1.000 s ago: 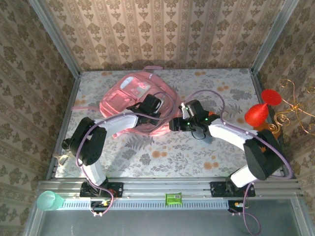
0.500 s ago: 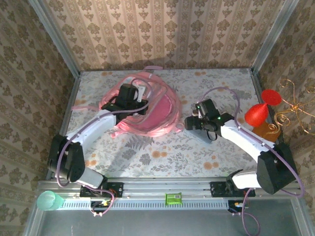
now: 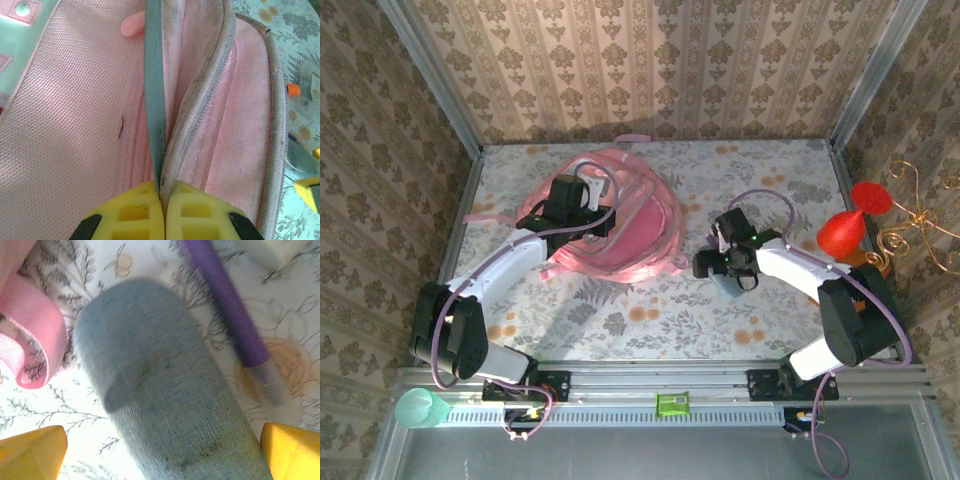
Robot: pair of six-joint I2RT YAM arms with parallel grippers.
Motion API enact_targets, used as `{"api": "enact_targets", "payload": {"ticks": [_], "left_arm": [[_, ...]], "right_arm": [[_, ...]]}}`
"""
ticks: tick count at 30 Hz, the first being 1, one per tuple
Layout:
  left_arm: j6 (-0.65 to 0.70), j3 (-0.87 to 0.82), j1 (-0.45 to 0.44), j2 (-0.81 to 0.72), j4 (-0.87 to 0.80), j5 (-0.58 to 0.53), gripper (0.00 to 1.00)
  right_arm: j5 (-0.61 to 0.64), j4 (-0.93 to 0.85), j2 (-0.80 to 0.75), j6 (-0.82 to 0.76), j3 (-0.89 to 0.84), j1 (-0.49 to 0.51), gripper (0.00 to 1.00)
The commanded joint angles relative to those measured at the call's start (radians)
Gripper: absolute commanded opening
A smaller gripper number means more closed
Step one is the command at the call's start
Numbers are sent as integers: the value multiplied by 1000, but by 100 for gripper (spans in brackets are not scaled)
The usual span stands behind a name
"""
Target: Pack the student bag
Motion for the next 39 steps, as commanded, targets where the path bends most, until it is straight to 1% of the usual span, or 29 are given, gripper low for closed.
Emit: {"api": "enact_targets", "payload": {"ticks": [1, 3, 8, 12, 14, 19, 22, 24, 26, 29, 31, 34, 36, 39], "left_arm": [[-27, 8, 10, -18, 47, 28, 0], [-27, 10, 10, -17, 45, 32, 0], [-38, 3, 10, -16, 57, 41, 0], [-40, 8, 9, -10, 54, 50, 0], [-39, 4, 8, -11, 53, 53, 0], [-42, -4, 8, -14, 55, 53, 0], [-41, -1, 10, -23, 46, 51, 0], [-45, 2, 10, -33, 40, 53, 0], [-62, 1, 12, -50, 55, 82, 0], [-109, -13, 13, -82, 116, 144, 0], [-145, -22, 13, -105, 163, 164, 0], [-164, -2, 13, -124, 185, 168, 0], [-161, 27, 13, -119, 175, 167, 0], [-165, 71, 50, -101, 161, 183, 0]], "right_arm": [[26, -81, -12, 38, -22, 57, 97], [60, -84, -17, 47, -16, 78, 94], [137, -84, 4, 55, 4, 81, 92], [144, -36, 64, 71, 14, 81, 89], [142, -8, 83, 84, 18, 81, 84], [82, 91, 80, 135, -5, 87, 61], [83, 112, 7, 132, -35, 97, 46], [78, 125, -78, 128, -56, 103, 42], [60, 167, -185, 125, -80, 112, 40], [-26, 298, -268, 154, -93, 112, 36], [-111, 418, -241, 210, -72, 113, 36], [-197, 562, -128, 273, 3, 135, 36], [-216, 600, -29, 297, 78, 151, 36], [-220, 666, 101, 356, 169, 164, 35]]}}
